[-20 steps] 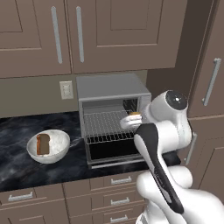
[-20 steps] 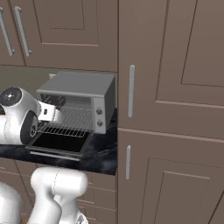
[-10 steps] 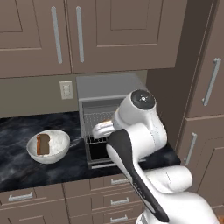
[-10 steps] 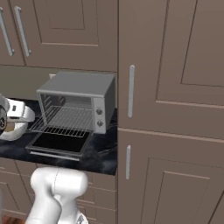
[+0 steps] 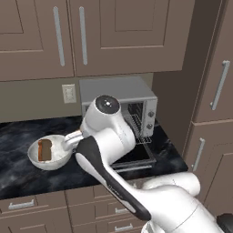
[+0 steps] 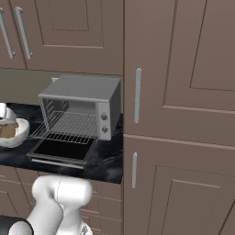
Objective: Pick up the heated bread from the toaster oven and place it in the bowl. Then move the bread bowl to the dining counter.
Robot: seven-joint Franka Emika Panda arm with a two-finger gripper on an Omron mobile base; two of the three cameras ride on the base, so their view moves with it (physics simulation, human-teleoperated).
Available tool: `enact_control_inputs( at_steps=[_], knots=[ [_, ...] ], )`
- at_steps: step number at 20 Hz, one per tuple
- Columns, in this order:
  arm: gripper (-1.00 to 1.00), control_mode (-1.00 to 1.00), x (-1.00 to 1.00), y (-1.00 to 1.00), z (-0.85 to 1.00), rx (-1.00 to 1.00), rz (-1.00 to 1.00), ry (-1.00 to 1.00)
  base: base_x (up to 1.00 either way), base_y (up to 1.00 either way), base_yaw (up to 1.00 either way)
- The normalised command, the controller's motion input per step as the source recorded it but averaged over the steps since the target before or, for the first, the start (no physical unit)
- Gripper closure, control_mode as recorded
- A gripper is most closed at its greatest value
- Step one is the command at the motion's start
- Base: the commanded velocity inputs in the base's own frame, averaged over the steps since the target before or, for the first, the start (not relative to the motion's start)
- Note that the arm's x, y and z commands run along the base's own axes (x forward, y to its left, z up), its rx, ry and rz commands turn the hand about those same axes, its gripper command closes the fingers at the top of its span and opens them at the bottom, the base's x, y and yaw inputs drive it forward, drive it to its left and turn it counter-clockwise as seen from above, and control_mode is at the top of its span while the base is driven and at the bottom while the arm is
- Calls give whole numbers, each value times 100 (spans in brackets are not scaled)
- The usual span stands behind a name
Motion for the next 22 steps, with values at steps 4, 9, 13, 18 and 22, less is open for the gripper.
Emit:
enact_control_inputs(
  at_steps=[4,9,13,18,22],
  knots=[
    [100,-100,72,72,-34,-7,4,14,0,0,0],
    [100,-100,53,68,-39,-15,0,12,0,0,0],
    [100,-100,9,39,-17,-10,0,21,0,0,0],
    [100,-100,14,17,-38,-4,0,14,0,0,0],
    [100,-100,28,23,-43,-2,0,5,0,0,0]
  ],
)
